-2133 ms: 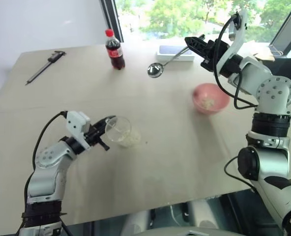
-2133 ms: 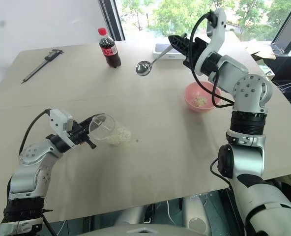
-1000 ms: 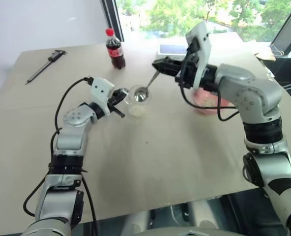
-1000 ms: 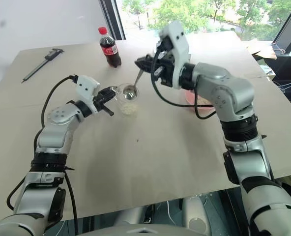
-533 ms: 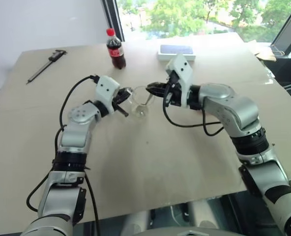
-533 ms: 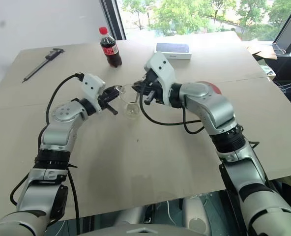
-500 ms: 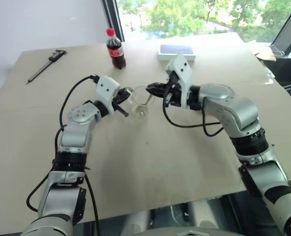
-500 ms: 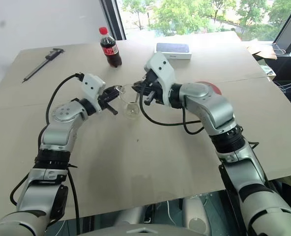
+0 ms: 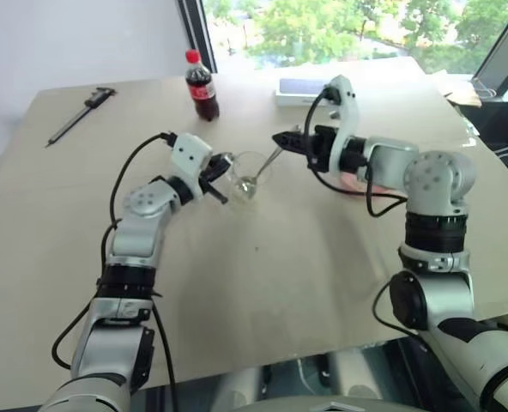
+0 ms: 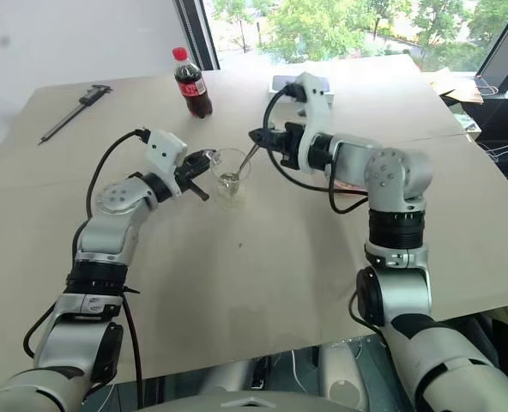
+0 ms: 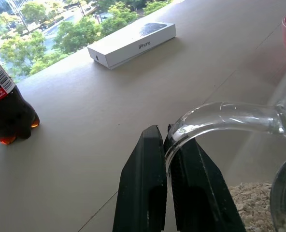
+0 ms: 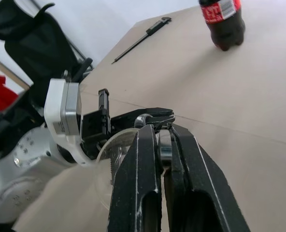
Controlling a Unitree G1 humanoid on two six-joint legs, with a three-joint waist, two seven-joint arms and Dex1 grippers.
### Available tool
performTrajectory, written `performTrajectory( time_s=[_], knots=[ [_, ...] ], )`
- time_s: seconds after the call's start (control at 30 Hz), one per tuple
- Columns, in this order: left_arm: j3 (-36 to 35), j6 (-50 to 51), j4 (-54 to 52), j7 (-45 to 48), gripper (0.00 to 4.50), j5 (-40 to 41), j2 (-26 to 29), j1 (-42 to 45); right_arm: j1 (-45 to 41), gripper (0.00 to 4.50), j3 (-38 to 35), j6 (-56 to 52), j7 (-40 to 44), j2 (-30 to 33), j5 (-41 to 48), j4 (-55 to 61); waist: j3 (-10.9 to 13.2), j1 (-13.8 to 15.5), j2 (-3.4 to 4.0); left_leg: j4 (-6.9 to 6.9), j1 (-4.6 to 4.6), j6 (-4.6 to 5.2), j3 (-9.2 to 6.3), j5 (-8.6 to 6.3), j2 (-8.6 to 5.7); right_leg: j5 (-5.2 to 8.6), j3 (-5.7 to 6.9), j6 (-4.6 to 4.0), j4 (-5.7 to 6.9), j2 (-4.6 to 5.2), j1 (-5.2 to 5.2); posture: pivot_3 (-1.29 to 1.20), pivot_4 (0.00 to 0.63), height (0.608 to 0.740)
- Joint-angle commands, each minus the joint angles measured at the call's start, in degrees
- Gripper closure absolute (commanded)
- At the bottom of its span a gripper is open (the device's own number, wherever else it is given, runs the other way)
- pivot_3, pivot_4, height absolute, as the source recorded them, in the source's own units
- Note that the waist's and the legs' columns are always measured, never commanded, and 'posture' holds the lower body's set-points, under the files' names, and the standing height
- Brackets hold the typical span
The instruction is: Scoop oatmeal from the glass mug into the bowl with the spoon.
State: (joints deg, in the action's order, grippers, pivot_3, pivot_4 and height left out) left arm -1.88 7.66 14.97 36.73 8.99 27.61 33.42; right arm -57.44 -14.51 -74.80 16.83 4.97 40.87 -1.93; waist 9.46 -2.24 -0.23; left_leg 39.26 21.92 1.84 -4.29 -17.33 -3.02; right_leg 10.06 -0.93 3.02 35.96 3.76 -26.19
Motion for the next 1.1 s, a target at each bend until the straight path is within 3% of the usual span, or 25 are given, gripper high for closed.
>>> performTrajectory(
  time_s=[0.03,0.57,1.1],
  knots=[
    [-0.7,-2.3,1.5,-1.3,4.45,0.0,-1.6,1.1,-4.1,4.5,-6.5,-5.3,-3.3,-0.9,3.9,-1.7,0.0,0.1,0.01,0.0,-0.01,0.0,0.0,0.0,0.0,0.0,0.0,0.0,0.01,0.0,0.0,0.0,0.15,0.74],
    [-2.8,-11.5,9.8,-6.4,4.45,0.7,-10.0,2.0,-11.6,4.5,-29.9,-17.0,-15.3,-1.6,3.7,-9.6,-0.1,0.5,0.02,0.02,0.01,0.04,-0.01,0.02,-0.17,-0.01,0.01,0.01,0.12,0.19,0.02,0.0,0.15,0.74],
    [-3.4,-13.8,12.8,-8.1,4.45,1.2,-12.9,3.1,-15.0,4.5,-40.0,-17.7,-21.7,-0.8,4.6,-12.6,-0.1,0.2,0.02,0.04,0.0,0.05,0.02,0.02,-0.16,0.0,-0.02,0.01,0.48,0.18,0.01,0.0,0.15,0.74]
  ],
)
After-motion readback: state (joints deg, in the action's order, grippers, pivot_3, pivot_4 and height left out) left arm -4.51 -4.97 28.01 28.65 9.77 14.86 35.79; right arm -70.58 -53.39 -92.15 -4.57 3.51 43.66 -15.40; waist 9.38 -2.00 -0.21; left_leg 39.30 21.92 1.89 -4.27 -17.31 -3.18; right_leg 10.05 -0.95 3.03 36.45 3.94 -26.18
